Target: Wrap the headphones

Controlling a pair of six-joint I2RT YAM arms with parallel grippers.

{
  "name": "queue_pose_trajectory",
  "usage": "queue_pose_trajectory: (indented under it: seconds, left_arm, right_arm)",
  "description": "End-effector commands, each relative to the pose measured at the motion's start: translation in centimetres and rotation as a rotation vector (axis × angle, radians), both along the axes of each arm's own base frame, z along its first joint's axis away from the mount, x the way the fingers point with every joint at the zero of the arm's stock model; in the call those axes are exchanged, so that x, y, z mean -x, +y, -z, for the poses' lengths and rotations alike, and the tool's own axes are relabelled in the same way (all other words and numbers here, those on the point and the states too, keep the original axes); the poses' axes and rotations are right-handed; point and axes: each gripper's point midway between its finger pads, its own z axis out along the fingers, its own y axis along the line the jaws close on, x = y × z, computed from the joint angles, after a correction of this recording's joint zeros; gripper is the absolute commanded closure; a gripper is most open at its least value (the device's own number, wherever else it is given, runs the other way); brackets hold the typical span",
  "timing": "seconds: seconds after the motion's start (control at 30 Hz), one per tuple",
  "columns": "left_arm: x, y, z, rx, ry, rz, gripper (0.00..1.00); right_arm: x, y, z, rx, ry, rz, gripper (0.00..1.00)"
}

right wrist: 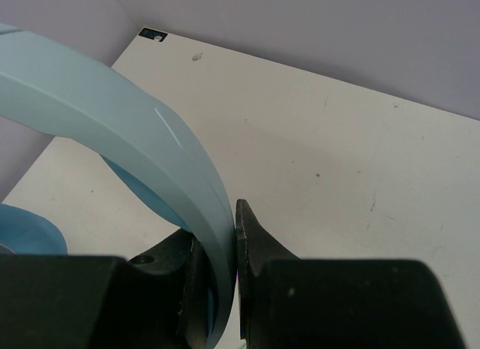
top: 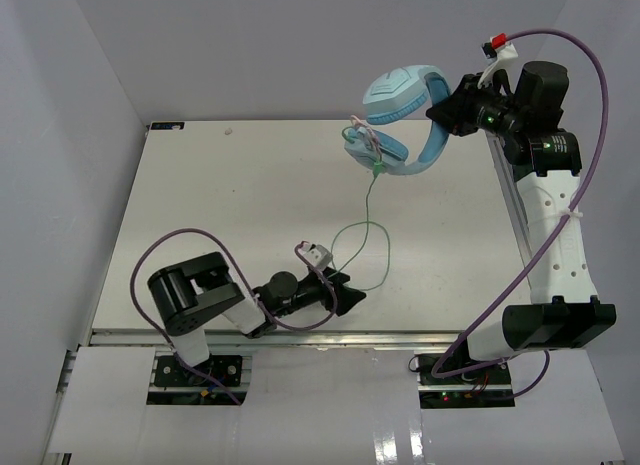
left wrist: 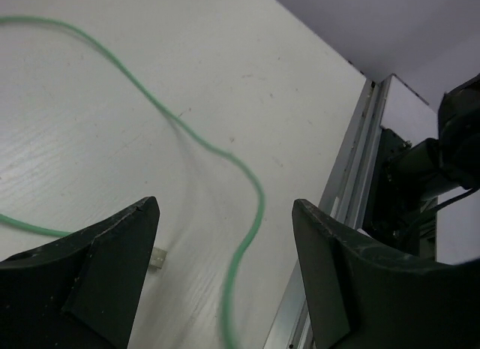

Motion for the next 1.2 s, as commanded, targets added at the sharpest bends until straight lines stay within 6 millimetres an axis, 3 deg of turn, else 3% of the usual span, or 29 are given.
queue_pose_trajectory:
  seconds: [0.0,0.23,0.37,0.5,0.77,1.03,1.1,1.17]
  left_arm:
    - [0.6,1.4,-8.3,0.158,-0.205,0.001,0.17]
    - [2.9,4.3,-5.6,0.0,-0.205,0.065,0.13]
    - [3.5,6.2,-5.3,0.012,-0.196,0.033,0.12]
    - [3.4,6.4,-5.7,0.045,-0.195,0.016,0.12]
    - [2.7,4.4,-6.4,0.109,-0.208,0.027,0.14]
    - [0.5,1.2,-7.0,0.156,-0.195,0.001,0.19]
    - [0.4,0.6,-7.6,0.183,-0.201,0.007,0.22]
    - [0.3,-0.2,-7.9,0.195,-0.203,0.029,0.32]
  right_arm:
    - [0.9,-0.3,-3.7,-0.027,-0.115,0.014,0.92]
    - [0.5,-0.7,-3.6,-0.015,-0.121,0.035,0.92]
    - [0.5,-0.7,-3.5,-0.023,-0.113,0.037,0.92]
    - [0.4,-0.8,-3.4,-0.029,-0.105,0.039,0.92]
    - [0.7,-0.6,-3.0,-0.035,-0.095,0.026,0.92]
    - [0.9,-0.5,-2.7,-0.042,-0.084,0.014,0.92]
    - [1.0,-0.5,-2.6,-0.043,-0.082,0.012,0.92]
    - [1.0,-0.4,-2.5,-0.043,-0.08,0.011,0.92]
